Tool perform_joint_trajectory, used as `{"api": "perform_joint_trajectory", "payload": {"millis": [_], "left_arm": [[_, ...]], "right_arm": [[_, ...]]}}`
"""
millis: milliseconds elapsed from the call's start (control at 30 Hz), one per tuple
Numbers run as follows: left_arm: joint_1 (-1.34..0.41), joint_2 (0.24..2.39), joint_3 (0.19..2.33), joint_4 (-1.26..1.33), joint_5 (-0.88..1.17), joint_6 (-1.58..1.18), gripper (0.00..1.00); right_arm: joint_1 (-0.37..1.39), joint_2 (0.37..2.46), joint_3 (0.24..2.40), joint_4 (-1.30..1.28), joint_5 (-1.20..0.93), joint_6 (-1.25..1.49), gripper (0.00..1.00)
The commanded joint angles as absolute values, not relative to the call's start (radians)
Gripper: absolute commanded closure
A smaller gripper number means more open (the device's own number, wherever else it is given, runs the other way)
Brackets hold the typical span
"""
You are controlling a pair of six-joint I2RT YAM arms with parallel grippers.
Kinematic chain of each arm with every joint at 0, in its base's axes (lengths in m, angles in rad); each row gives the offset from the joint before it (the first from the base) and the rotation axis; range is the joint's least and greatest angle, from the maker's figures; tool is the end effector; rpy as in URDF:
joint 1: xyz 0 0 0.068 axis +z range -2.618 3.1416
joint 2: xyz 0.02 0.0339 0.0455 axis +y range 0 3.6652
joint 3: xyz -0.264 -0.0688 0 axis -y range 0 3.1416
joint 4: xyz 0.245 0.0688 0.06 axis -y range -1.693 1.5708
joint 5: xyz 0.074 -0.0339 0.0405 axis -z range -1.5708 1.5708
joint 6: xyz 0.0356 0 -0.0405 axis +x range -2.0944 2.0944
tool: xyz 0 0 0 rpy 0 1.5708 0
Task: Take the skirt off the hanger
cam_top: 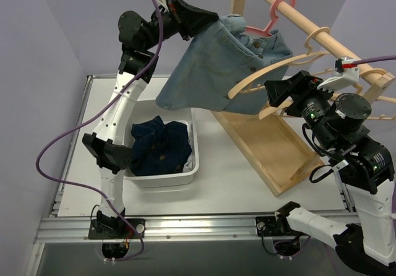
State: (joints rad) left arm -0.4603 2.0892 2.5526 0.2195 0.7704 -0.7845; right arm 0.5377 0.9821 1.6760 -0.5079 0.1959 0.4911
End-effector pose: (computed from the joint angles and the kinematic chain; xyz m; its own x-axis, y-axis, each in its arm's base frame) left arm 0.3656 -0.2090 0.5688 -0.1670 -0.4831 -0.8595 0.9676 0.0871 -0.2370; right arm 0.1156 0.0608 0.5560 -0.0194 0.5270 -0.8496 -0.3730 0.7846 0.4952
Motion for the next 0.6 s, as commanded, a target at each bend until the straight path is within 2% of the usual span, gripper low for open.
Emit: {"api": "perform_joint_trajectory", "payload": {"millis": [0,100,133,167,400,467,567], "left_arm": [[-0.556,1.979,2.409,0.081,0.77,-0.562,0.97],[-0.616,1.97,2.372,-0.053,0.732,-0.438,0.88],[-0.629,1.974,2.378,-0.092,0.72,-0.408,0.67],[-0.641,1.985,2.385,-0.156,0.691,-0.379,0.6],[-0.699,2.098,2.565,-0.371,0.609,-0.23,0.39],[-0.713,2.127,2.62,-0.423,0.574,-0.201,0.06],[-0.719,2.152,2.638,-0.422,0.519,-0.167,0.06]], "right_arm": [[0.541,0.97,1.692,-0.482,0.215,0.479,0.25],[0.54,0.962,1.683,-0.477,0.206,0.488,0.25],[0.54,0.962,1.681,-0.482,0.206,0.488,0.25],[0.541,0.96,1.681,-0.485,0.204,0.489,0.25],[0.541,0.908,1.677,-0.508,0.239,0.5,0.25],[0.541,0.9,1.678,-0.517,0.242,0.503,0.25],[0.541,0.891,1.678,-0.523,0.247,0.508,0.25]]}}
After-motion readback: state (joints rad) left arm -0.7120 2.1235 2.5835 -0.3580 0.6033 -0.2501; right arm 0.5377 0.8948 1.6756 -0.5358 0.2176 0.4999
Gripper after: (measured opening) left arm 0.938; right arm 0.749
